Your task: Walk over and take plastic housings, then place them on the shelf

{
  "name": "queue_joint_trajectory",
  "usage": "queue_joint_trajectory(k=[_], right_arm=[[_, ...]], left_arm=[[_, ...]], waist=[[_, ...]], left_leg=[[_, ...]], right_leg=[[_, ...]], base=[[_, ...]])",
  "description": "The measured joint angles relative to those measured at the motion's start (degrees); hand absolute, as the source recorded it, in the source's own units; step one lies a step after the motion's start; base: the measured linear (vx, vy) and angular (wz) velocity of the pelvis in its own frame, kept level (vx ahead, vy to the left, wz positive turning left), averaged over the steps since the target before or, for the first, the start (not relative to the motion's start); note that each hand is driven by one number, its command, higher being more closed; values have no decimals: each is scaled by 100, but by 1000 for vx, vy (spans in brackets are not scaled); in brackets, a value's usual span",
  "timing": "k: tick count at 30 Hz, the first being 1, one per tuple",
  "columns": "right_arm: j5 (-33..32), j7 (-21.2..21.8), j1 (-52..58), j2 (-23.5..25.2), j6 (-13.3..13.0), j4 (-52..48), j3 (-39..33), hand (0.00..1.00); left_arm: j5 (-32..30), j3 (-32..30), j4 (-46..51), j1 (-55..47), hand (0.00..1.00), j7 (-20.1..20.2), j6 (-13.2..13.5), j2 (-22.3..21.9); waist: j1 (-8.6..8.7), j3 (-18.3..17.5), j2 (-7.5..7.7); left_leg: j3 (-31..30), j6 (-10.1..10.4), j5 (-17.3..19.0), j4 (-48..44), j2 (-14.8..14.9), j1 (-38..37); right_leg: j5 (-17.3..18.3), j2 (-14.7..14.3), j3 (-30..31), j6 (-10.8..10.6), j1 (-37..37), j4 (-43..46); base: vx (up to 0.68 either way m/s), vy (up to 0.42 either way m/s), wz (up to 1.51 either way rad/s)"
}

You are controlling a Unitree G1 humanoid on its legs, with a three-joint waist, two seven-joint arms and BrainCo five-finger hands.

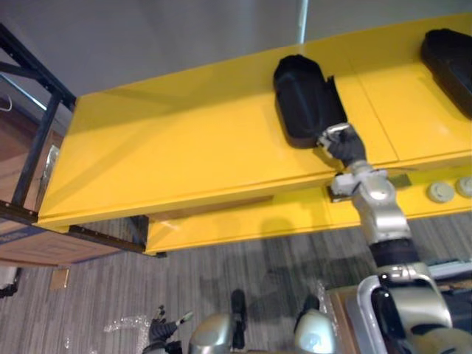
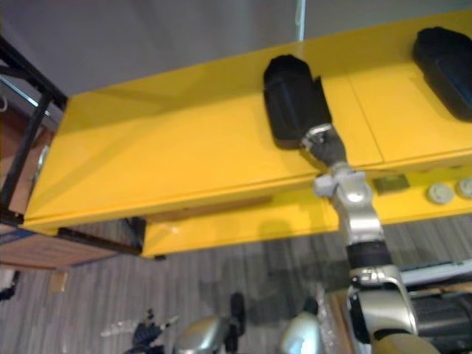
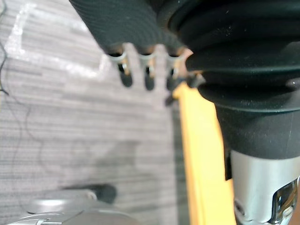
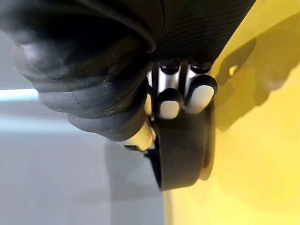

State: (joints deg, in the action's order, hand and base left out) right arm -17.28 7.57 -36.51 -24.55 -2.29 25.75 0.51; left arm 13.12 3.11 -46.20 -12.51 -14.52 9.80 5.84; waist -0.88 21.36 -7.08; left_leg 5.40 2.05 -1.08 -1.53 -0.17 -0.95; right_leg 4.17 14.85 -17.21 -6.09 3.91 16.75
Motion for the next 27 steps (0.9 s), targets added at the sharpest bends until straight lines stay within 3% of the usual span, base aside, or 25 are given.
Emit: queue_joint_trajectory(k=[7,8,10,12,14,16,19,23,27], right_arm=[[13,5,-90,-10,-37,19,0,100],[11,12,-84,-9,-63,-7,0,0],[10,33,113,-2,-106,-455,-14,0],[7,110,703,98,-146,-1579,-32,0],[6,99,1333,303,-177,-2414,-47,0],[7,-61,2163,629,-259,-3063,-202,0],[-10,-304,2997,887,-422,-3550,-583,0],[-303,-515,3752,972,-775,-3921,-913,0],[-459,-531,4538,1209,-842,-3852,-1072,0]], left_arm=[[-2,12,3,0,0,9,4,0],[-1,22,2,0,0,10,11,-2],[-1,24,2,0,0,9,16,-10],[-1,7,-2,-15,0,5,12,-10],[-1,-47,-3,-49,0,-12,10,-9],[37,-194,-19,-66,0,-46,7,34],[56,-442,-228,-60,0,-133,8,99],[54,-471,-487,-29,0,-314,4,108],[40,-457,-728,151,0,-330,4,57]], waist=[[-4,0,0],[-4,0,1],[-2,1,7],[-4,-4,62],[24,-78,198],[37,-294,514],[164,-539,846],[311,-884,944],[512,-1081,817]], left_leg=[[4,0,0,10,3,-3],[13,1,0,19,9,-8],[38,2,1,54,36,-26],[105,29,-12,179,114,-144],[155,59,-8,285,194,-260],[316,144,35,372,322,-316],[503,227,88,519,448,-540],[832,282,245,519,491,-727],[998,277,333,517,478,-807]], right_leg=[[0,-5,2,0,0,-9],[-1,-13,8,-1,0,-23],[-10,-85,30,-9,-8,-73],[-56,-198,60,5,-109,-250],[-75,-297,85,17,-211,-405],[-116,-457,177,62,-228,-595],[-268,-681,370,86,-436,-996],[-365,-790,648,80,-561,-1279],[-381,-804,794,54,-604,-1354]], base=[[0,0,0],[10,-10,-4],[25,-27,-8],[69,-39,-18],[93,-14,-19],[114,-43,-27],[149,-44,-36],[99,11,-46],[28,20,-21]])
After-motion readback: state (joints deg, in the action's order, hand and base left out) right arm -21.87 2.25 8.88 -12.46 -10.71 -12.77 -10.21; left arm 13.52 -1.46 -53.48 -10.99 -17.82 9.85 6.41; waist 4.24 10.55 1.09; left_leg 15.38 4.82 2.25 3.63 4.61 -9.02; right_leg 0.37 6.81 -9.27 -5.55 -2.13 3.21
